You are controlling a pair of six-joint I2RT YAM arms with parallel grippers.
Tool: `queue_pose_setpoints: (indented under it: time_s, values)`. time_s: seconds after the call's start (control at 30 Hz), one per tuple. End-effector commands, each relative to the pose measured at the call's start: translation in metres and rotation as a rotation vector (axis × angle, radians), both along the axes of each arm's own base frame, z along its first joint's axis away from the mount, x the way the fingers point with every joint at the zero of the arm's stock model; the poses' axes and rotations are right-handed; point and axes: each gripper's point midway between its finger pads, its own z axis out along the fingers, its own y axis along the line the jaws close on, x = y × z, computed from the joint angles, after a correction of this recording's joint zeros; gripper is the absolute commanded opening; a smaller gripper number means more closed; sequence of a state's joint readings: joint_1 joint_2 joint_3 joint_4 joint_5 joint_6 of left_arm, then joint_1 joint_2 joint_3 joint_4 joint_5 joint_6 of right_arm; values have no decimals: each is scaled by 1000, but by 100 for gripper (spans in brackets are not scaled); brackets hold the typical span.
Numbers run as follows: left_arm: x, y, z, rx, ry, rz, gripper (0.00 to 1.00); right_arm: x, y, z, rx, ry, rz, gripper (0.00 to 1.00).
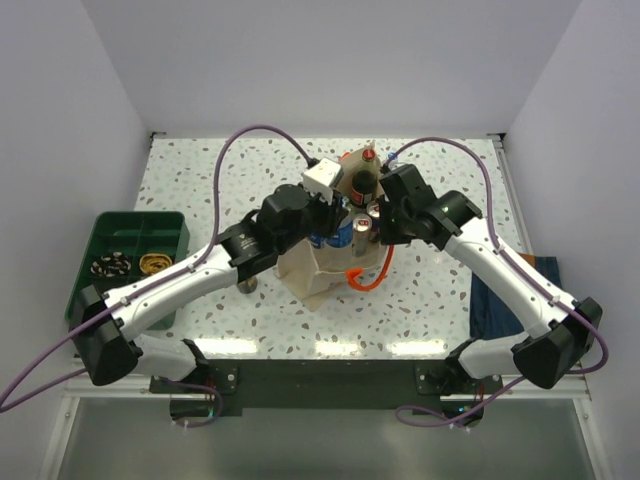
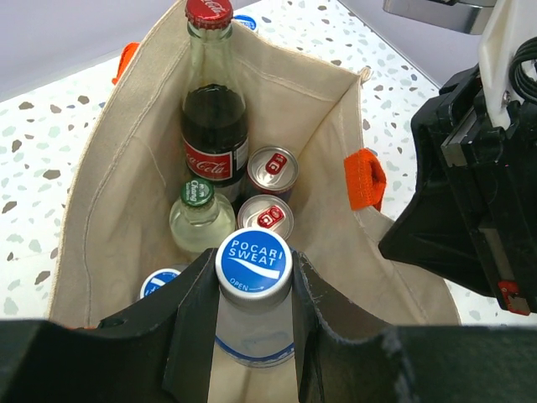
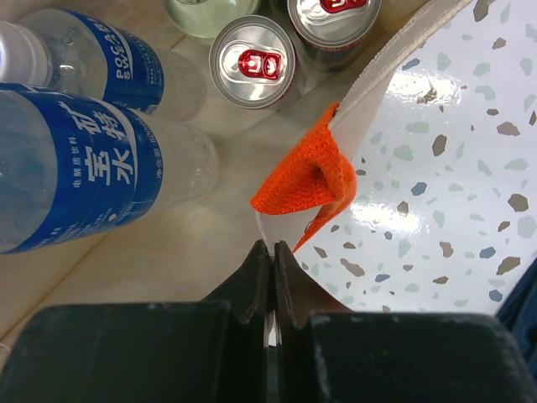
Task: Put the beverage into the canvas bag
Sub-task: Place the drink in the canvas bag.
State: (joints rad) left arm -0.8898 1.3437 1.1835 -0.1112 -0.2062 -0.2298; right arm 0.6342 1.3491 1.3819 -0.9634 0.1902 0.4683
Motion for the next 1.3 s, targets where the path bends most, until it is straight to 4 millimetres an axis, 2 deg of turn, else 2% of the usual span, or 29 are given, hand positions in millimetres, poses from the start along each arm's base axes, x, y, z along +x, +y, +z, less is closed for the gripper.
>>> queue_pose_setpoints:
  time_s: [0.0, 0.27, 0.63, 1.27]
  values:
    - [6, 1, 96, -280, -207, 52, 0, 0, -8, 16, -16, -30, -22, 0]
    - [2, -2, 81, -277, -219, 40, 0, 1, -9, 29, -2, -51, -29, 0]
    - [2, -7, 45, -225, -221, 53, 0, 2, -7, 41, 10, -62, -23, 0]
    - [3, -27, 6, -61, -172, 90, 0, 1, -7, 42, 21, -69, -28, 0]
